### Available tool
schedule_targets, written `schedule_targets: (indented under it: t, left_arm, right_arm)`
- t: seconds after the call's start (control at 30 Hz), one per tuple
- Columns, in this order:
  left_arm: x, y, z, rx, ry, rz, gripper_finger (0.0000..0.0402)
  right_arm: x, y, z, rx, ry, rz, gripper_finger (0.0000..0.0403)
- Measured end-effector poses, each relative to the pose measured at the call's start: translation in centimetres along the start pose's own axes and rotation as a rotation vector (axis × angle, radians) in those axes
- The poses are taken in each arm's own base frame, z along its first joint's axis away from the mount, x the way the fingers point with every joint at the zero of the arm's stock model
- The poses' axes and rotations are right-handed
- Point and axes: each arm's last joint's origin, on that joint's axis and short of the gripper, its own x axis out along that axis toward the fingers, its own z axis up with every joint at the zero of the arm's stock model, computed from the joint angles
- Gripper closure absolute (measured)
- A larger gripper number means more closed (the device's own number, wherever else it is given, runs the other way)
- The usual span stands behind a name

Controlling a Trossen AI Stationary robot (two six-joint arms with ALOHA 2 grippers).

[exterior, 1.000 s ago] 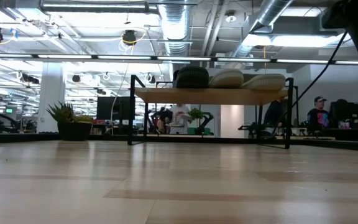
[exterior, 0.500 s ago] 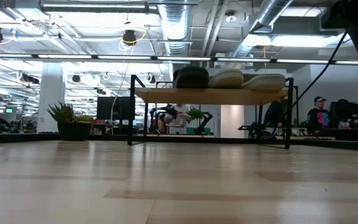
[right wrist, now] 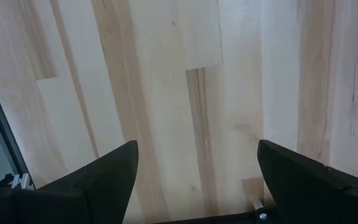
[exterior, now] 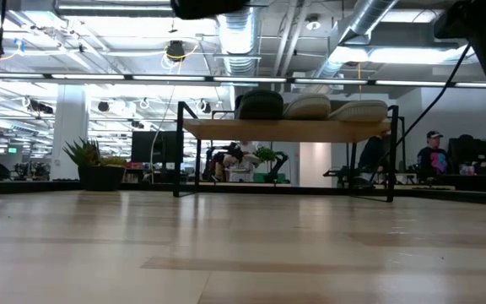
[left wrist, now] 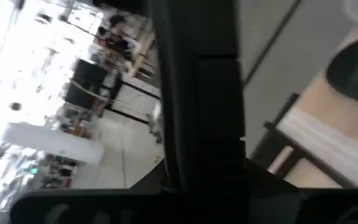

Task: Pick and place slides into the shelf
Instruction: Put the black slide on the shelf

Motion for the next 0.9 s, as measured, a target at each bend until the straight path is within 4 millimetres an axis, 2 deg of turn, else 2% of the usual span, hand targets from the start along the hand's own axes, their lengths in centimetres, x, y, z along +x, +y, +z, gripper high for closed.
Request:
schedule_targets:
  t: [0.1,0.23,0.4,0.63,0.9]
  left_arm:
    - [1.3,-0.9,-1.5,-0.021,0.050,0.006,0.0359]
    - [3.2,-3.7,-3.2,-0.001,0.165,-0.055,0.0359]
    - [3.7,-5.2,-4.3,-0.038,0.249,-0.121,0.0359]
    - [3.6,-5.8,-4.7,-0.164,0.356,-0.240,0.0359]
    - [2.2,-6.2,-4.7,-0.285,0.449,-0.375,0.0359]
  right_arm:
    - [0.1,-0.2,0.1,0.008,0.003,-0.002,0.0081]
    - [0.8,-0.5,0.0,0.013,0.018,-0.013,0.0081]
    - [1.3,-0.5,-0.1,0.006,0.034,-0.016,0.0081]
    - [1.3,-0.5,-0.1,-0.057,0.032,-0.013,0.0081]
    - [1.3,-0.6,-0.1,-0.165,0.037,-0.014,0.0081]
